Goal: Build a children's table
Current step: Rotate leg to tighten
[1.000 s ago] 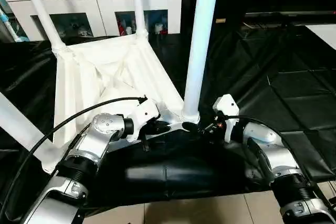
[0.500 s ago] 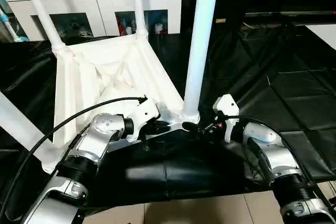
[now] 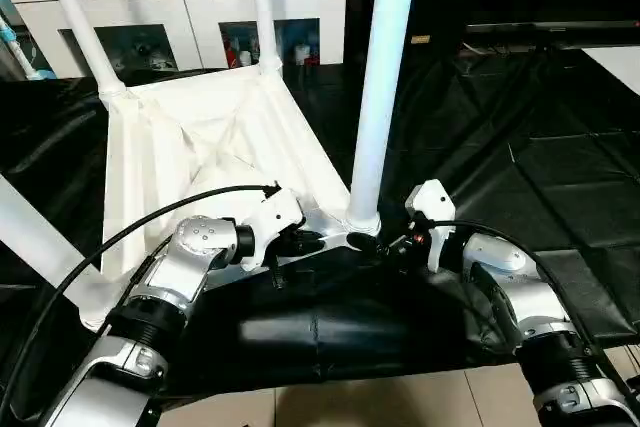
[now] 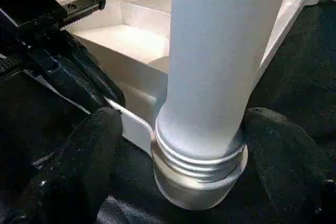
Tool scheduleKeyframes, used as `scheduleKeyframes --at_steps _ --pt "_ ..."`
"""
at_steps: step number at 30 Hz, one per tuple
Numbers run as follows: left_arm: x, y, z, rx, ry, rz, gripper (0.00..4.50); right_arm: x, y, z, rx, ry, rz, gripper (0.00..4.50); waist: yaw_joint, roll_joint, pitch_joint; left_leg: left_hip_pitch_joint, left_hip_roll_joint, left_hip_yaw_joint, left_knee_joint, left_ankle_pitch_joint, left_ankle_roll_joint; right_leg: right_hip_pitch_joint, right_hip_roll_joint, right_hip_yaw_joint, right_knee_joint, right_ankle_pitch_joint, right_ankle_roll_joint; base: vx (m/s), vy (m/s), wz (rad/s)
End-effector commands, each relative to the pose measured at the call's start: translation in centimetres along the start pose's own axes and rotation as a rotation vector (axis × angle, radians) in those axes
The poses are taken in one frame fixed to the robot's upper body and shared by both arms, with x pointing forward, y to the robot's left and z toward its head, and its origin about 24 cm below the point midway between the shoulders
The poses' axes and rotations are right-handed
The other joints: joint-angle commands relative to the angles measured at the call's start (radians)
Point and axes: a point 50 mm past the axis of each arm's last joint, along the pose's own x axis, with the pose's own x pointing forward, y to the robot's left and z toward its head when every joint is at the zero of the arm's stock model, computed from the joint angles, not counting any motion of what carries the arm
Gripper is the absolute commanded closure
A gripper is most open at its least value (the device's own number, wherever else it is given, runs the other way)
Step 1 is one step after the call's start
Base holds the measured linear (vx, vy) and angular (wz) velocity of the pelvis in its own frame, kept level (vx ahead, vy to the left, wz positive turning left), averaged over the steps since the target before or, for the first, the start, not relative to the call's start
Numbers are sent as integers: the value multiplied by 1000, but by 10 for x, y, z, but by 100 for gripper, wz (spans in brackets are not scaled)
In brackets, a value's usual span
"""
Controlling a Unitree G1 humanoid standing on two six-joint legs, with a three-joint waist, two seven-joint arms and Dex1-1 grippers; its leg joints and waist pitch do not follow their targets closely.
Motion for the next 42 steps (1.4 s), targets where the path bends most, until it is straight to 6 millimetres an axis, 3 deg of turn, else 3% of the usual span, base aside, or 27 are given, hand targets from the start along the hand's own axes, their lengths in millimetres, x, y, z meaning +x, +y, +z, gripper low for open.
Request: scheduleKeyframes --at_steps 1,42 --pt "6 -12 -18 -47 56 -42 450 6 10 -5 6 29 55 64 8 -14 -59 5 43 -18 -54 -154 107 51 -49 30 -52 -61 -269 0 0 0" --pt "6 -12 -18 -47 56 -42 450 6 10 -5 6 29 55 64 8 -14 -60 4 43 -18 -53 -149 110 51 -49 29 -50 -53 -272 0 0 0"
